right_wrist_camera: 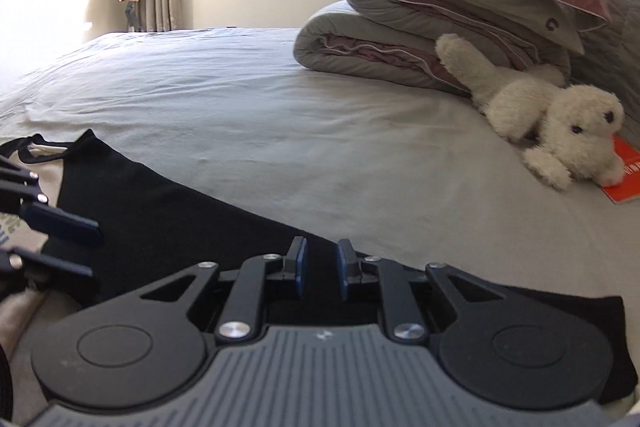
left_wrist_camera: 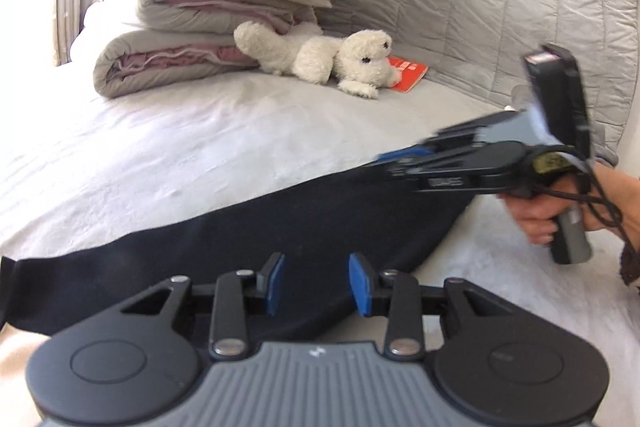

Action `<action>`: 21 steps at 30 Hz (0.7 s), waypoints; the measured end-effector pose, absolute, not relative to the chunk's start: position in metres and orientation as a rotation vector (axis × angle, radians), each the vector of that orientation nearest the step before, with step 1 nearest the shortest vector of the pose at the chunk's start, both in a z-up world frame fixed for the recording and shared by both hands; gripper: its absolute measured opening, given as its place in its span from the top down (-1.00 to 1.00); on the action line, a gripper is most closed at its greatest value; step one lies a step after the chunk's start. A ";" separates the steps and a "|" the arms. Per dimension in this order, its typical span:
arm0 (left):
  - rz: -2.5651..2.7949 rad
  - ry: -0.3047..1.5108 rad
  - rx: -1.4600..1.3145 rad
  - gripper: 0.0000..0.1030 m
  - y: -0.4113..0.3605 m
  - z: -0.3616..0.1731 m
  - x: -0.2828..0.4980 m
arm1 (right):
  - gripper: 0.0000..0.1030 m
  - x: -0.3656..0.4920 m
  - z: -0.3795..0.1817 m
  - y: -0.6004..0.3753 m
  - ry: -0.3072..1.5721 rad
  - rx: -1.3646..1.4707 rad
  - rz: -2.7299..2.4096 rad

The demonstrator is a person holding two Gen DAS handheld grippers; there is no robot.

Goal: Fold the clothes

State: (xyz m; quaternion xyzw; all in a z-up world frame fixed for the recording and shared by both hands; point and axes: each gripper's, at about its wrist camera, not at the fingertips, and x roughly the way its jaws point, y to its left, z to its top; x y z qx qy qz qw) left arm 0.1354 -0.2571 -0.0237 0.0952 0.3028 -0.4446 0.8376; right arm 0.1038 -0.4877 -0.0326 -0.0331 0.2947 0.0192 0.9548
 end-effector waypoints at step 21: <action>-0.856 0.667 0.101 0.28 -0.214 -0.034 0.115 | 0.50 0.035 -0.039 -0.558 0.641 0.034 -0.196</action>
